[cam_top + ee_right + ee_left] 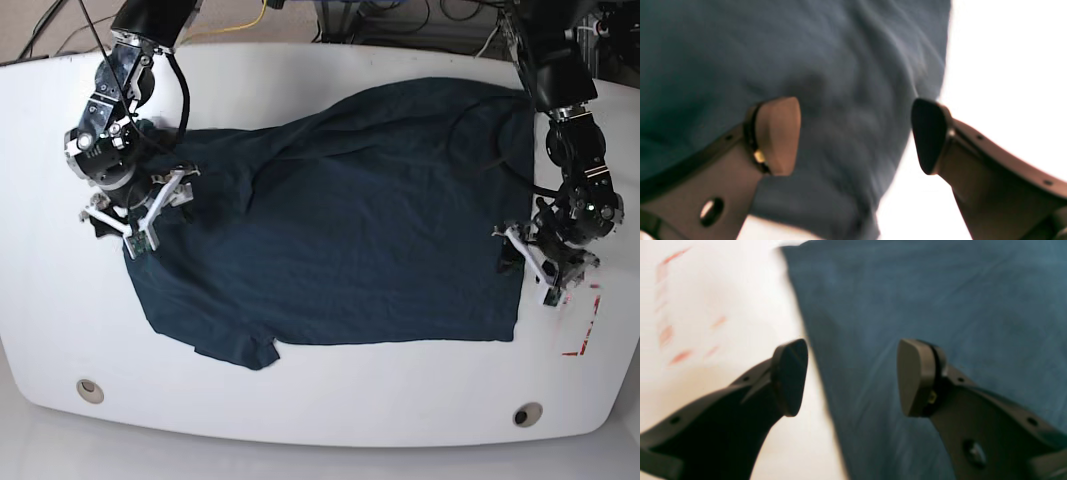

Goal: Layout the t-shirt on the table in an organized manner, then fold the t-shirt properly
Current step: 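Pull the grasped fabric with both grippers toward the shirt's collar edge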

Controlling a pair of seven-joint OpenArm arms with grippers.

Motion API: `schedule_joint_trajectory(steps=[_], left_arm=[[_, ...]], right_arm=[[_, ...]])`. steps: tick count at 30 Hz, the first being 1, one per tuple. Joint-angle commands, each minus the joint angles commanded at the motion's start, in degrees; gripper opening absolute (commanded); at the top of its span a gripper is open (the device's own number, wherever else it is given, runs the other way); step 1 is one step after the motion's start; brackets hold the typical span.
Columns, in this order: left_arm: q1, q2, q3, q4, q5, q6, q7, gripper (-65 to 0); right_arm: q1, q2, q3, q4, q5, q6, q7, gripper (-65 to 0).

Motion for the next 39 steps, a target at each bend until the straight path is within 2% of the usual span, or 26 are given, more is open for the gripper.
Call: schedule_joint_trajectory(steps=[1, 4, 9, 12, 15, 20, 23, 25, 28, 29, 34, 37, 39], left_arm=[[1.76, 0.0, -1.32, 1.76, -1.05, -1.58, 1.32, -26.7], [4.31, 0.09, -3.87, 4.57, -2.99, -3.08, 4.4, -26.7], [7.12, 0.09, -7.56, 8.26, -5.54, -3.34, 8.44, -26.7], [9.32, -0.09, -8.0, 9.67, -6.42, -3.34, 8.53, -26.7], [10.9, -0.18, -8.0, 10.29, -6.42, -3.34, 8.53, -26.7], [13.19, -0.18, -8.09, 10.46, -6.42, -3.34, 8.53, -26.7], [14.59, -0.26, -8.18, 10.46, -6.51, -3.43, 8.53, -26.7], [15.91, -0.26, -8.18, 10.46, -6.51, -3.52, 8.53, -26.7], [17.58, -0.26, -9.49, 10.46, -6.59, -5.14, 8.53, -26.7], [18.29, -0.18, -11.25, 10.46, -6.95, -5.14, 8.53, -26.7], [19.69, 0.09, -15.3, 10.37, -7.82, -5.14, 9.41, -26.7], [19.96, 0.0, -16.53, 10.37, -9.23, -5.14, 10.2, -26.7], [20.57, -0.18, -17.49, 10.29, -10.2, -5.14, 11.08, -26.7]], right_arm=[[-1.41, -0.18, 1.14, 0.97, 0.0, 0.0, -0.53, -15.1], [-4.4, -0.26, 2.29, 1.67, 0.09, 0.0, -1.05, -15.2], [-8.0, -0.26, 2.55, 1.67, 0.09, 0.0, -1.05, -15.5], [-9.05, -0.26, 2.55, 1.58, 0.09, 0.0, -1.05, -15.7], [-9.76, -0.7, 2.55, 1.41, 0.09, 0.0, -1.05, -21.6], [-10.02, -1.93, 4.4, 1.23, 0.09, 0.0, -1.05, -40.3], [-9.85, -2.46, 5.27, 0.0, 0.09, 0.0, -1.05, -44.9], [-9.67, -2.46, 6.15, -0.97, 0.09, 0.0, -0.97, -44.1], [-9.67, -2.46, 6.95, -1.93, 0.09, 0.0, -0.88, -39.2], [-9.67, -2.46, 7.03, -2.37, 0.09, 0.0, -0.88, -36.0], [-9.76, -2.37, 7.12, -2.73, 0.09, 0.0, -0.88, -29.3], [-9.85, -2.37, 7.12, -2.81, 0.09, 0.0, -0.88, -27.6], [-9.85, -2.46, 7.12, -2.81, 0.09, 0.0, -0.88, -29.0]])
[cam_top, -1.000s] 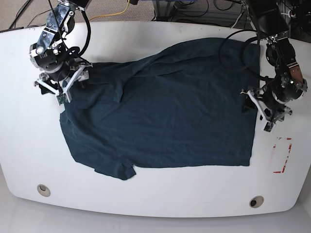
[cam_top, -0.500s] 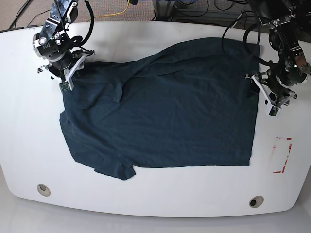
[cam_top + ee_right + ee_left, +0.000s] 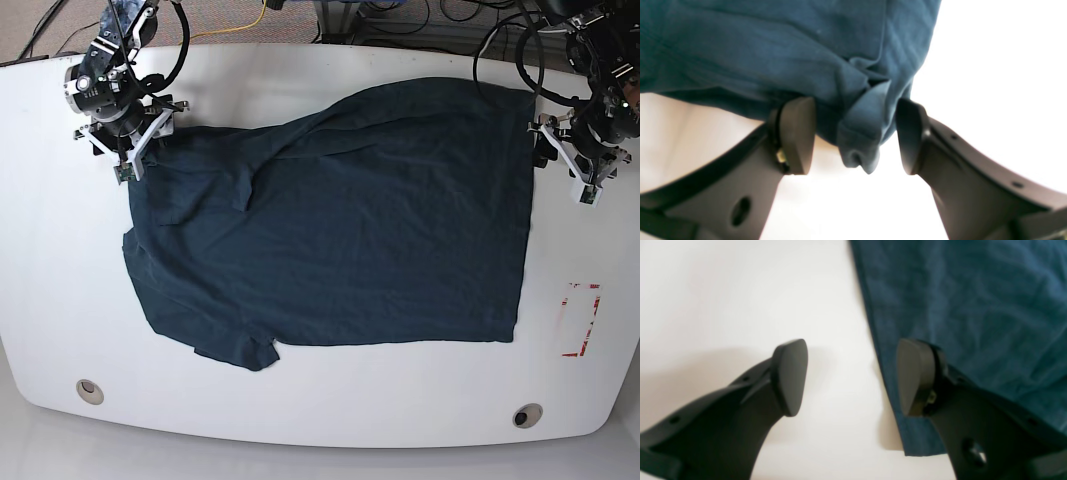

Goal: Layout the t-shirt on the table in an organized manner, then fold the t-shirt properly
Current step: 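Pull the grasped fabric with both grippers toward the shirt's collar edge, then lift the shirt edge with both grippers and stretch it taut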

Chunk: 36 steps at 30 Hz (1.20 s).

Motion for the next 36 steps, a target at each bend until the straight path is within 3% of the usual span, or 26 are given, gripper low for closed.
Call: schedule_joint_trajectory(steps=[3, 8, 10, 17, 24, 36], left_arm=[[0.35, 0.0, -1.49, 0.0, -1.05, 0.0, 0.7, -26.7], [1.41, 0.0, -3.16, 0.0, -1.32, 0.0, 2.99, -26.7], [2.02, 0.26, -3.78, 0.0, -1.32, 0.0, 3.43, -26.7], [5.27, 0.35, -3.69, -0.18, -1.58, 0.0, 3.52, -26.7], [8.79, 0.44, -1.49, -0.26, -6.15, 0.0, 3.6, -26.7], [10.37, 0.44, 1.05, -5.89, -6.15, 0.0, 3.6, -26.7]], right_arm=[[0.09, -0.09, 0.0, 0.0, 0.0, 0.0, 0.0, -35.2], [0.18, -0.09, 0.0, 0.0, 0.0, 0.0, 0.0, -55.2], [0.18, -0.09, -0.09, 0.0, 0.0, 0.0, 0.0, -57.7], [0.18, -0.09, -0.18, 0.0, 0.0, 0.0, 0.0, -57.7], [0.09, -0.18, -0.18, 0.0, 0.09, 0.0, 0.0, -57.7], [-0.18, -0.18, -0.09, 0.0, 0.09, 0.0, 0.0, -57.7]])
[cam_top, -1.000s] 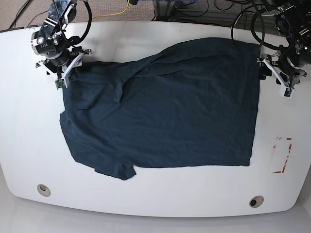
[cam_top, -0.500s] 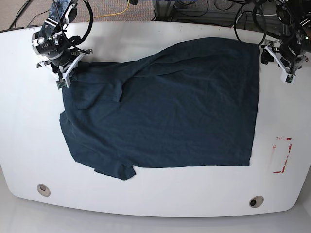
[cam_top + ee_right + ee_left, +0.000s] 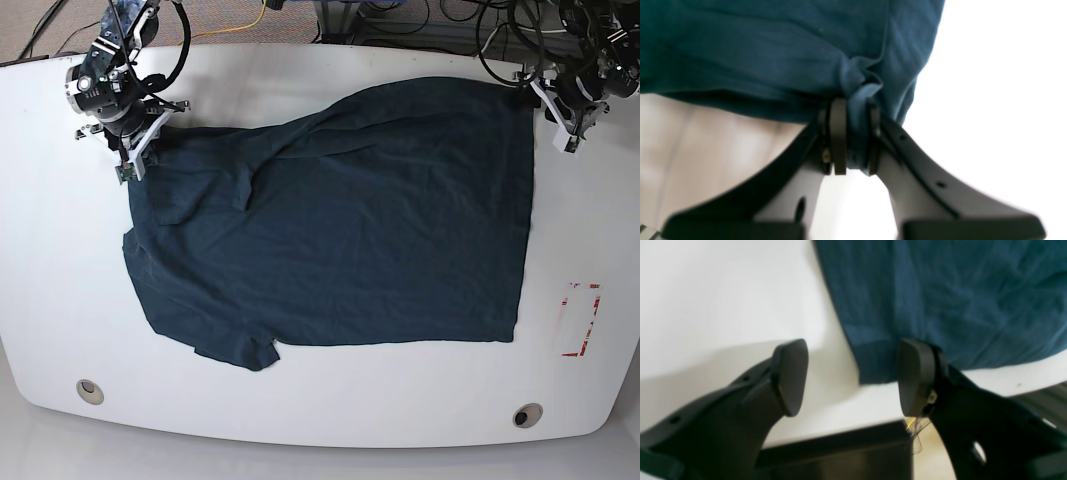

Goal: Layout the t-shirt on the table in an organized manner, then fold the t-shirt properly
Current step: 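Lift the shirt edge with both grippers and stretch it taut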

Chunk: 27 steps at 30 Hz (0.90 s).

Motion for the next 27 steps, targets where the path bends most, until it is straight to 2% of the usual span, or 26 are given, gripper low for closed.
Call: schedule_joint_trajectory(steps=[5, 9, 15, 24, 27], left_arm=[[-0.09, 0.0, 0.26, -0.97, -0.09, 0.0, 0.0, -26.9], [0.09, 0.0, 2.9, -0.79, -0.09, 0.0, 0.09, -27.5], [0.18, 0.0, 3.87, 0.44, -0.18, 0.0, 3.25, -41.7], [0.18, -0.26, 3.78, 1.05, -0.18, 0.0, 5.01, -42.8], [0.18, -0.35, 3.87, 1.41, 0.09, 0.0, 5.54, -49.4]], right_arm=[[0.0, 0.0, 0.0, 0.09, 0.0, 0.0, 0.0, -57.7], [0.0, -0.09, 0.0, 0.09, 0.0, 0.0, 0.0, -57.7], [0.0, -0.09, 0.0, 0.09, 0.0, 0.0, 0.0, -57.7], [0.09, -0.09, 0.0, 0.18, 0.0, 0.0, 0.0, -57.7], [0.18, -0.09, 0.0, 0.18, 0.0, 0.0, 0.0, -57.7]])
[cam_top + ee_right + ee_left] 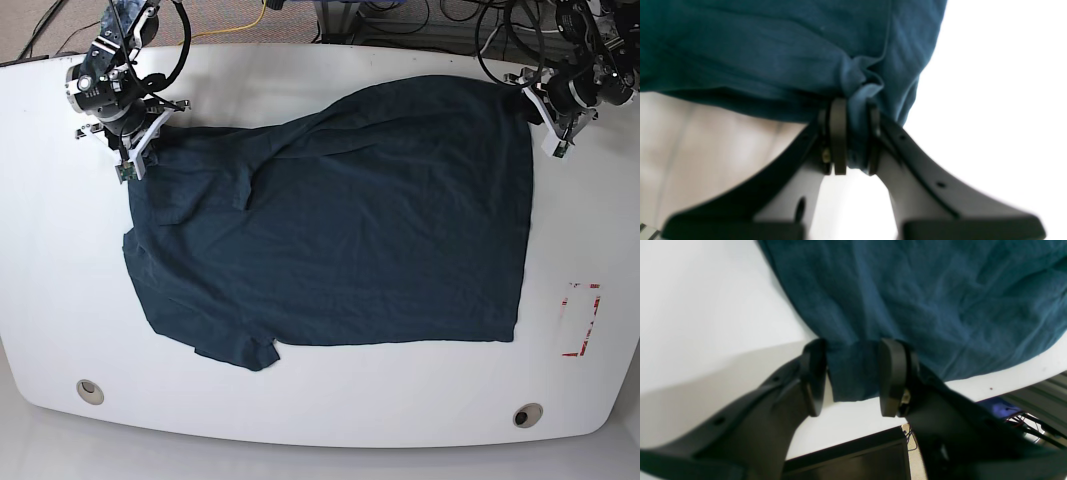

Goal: Layout the t-shirt on the table in an organized manner, then fold the t-shirt properly
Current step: 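Lift the shirt edge with both grippers and stretch it taut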

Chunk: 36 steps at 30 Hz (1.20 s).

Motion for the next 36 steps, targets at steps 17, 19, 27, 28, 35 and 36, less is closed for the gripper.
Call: schedule_joint_trajectory(steps=[17, 19, 27, 28, 35, 36], left_arm=[[-0.44, -1.23, -0.18, 9.76, -0.18, 0.0, 4.22, -64.4], [-1.76, -1.58, -0.35, 11.6, -0.18, 0.0, 5.71, -64.4], [-7.03, -3.6, -2.55, 13.01, -0.18, 0.0, 8.22, -64.2], [-7.74, -3.6, -2.55, 13.01, -0.18, 0.0, 8.22, -64.2], [-13.36, -3.87, -0.79, 12.57, 0.26, 0.0, 8.22, -63.9], [-14.15, -3.87, -0.18, 12.57, 0.26, 0.0, 8.22, -63.9]], right_arm=[[-0.26, 0.0, 0.0, 0.53, 0.0, 0.0, -0.09, -64.8], [-0.44, 0.0, 0.09, 1.49, 0.0, 0.0, -0.26, -64.8], [-2.02, 0.0, 0.09, 3.6, 0.0, 0.0, -0.26, -64.8], [-2.02, 0.0, 0.09, 3.78, 0.0, 0.0, -0.26, -64.8], [-0.97, 0.26, 0.0, 3.96, 0.0, 0.0, -0.26, -64.8], [-0.62, 0.35, 0.0, 3.96, 0.0, 0.0, -0.26, -64.8]])
